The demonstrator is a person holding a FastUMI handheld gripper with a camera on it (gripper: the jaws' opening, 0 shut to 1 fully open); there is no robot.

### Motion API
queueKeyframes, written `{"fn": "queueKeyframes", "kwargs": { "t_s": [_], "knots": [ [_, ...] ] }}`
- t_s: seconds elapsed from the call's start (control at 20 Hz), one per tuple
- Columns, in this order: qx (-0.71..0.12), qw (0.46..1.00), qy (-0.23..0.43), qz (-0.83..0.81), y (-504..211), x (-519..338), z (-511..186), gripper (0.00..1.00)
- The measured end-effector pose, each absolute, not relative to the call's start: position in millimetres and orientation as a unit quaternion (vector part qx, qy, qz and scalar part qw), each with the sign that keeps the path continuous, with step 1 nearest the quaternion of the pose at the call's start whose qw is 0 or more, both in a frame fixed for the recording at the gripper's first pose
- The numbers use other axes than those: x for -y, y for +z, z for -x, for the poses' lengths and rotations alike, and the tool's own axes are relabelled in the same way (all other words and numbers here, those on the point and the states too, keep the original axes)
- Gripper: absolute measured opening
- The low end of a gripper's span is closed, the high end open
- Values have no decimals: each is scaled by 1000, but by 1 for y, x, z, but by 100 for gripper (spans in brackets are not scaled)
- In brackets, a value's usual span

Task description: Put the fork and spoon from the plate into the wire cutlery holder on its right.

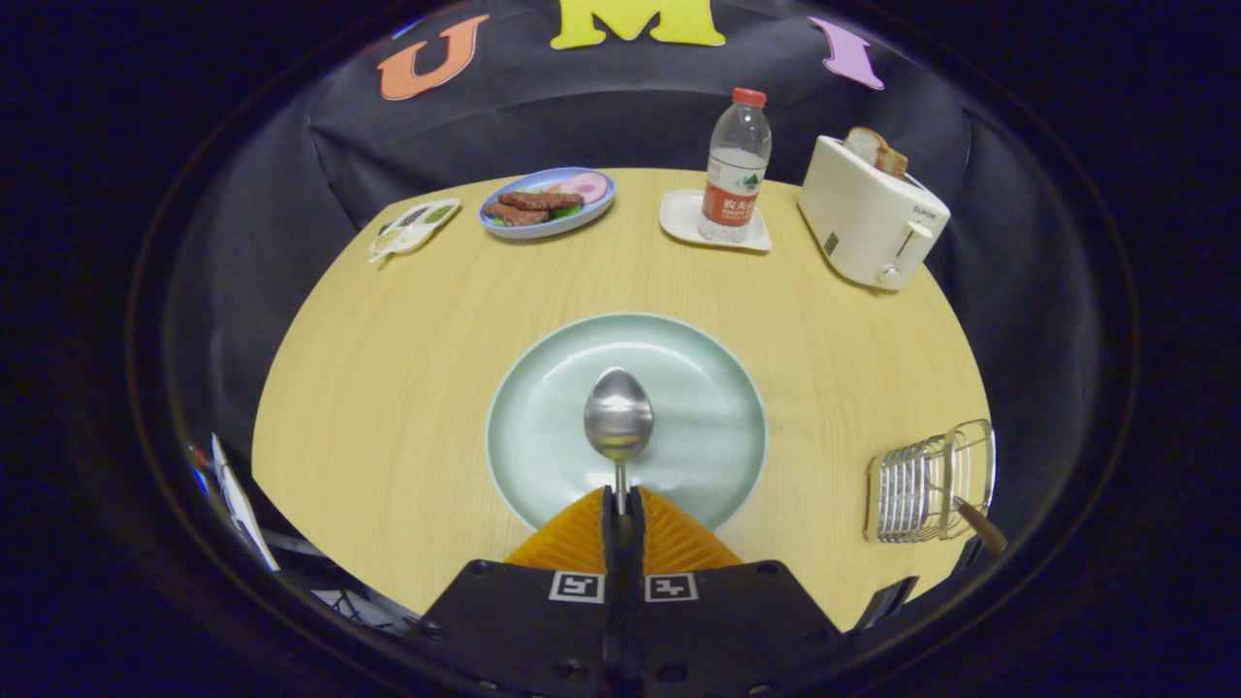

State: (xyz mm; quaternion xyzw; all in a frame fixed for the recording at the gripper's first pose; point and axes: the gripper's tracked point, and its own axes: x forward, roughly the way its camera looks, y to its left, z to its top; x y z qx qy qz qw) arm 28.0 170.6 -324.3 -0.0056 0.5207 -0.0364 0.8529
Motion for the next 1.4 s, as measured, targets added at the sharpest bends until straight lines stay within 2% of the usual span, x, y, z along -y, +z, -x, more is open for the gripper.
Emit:
{"fn": "queueKeyframes", "kwargs": {
  "t_s": [0.4, 0.7, 1.05, 1.4],
  "knots": [
    [-512, 859, -18, 19, -239, -120, -19, 1],
    [-510, 859, -42, 2, -194, -56, -5, 1],
    [-558, 825, -78, -42, -189, 19, 39, 0],
    [-610, 786, -86, -55, -203, 45, 63, 0]
  ]
}}
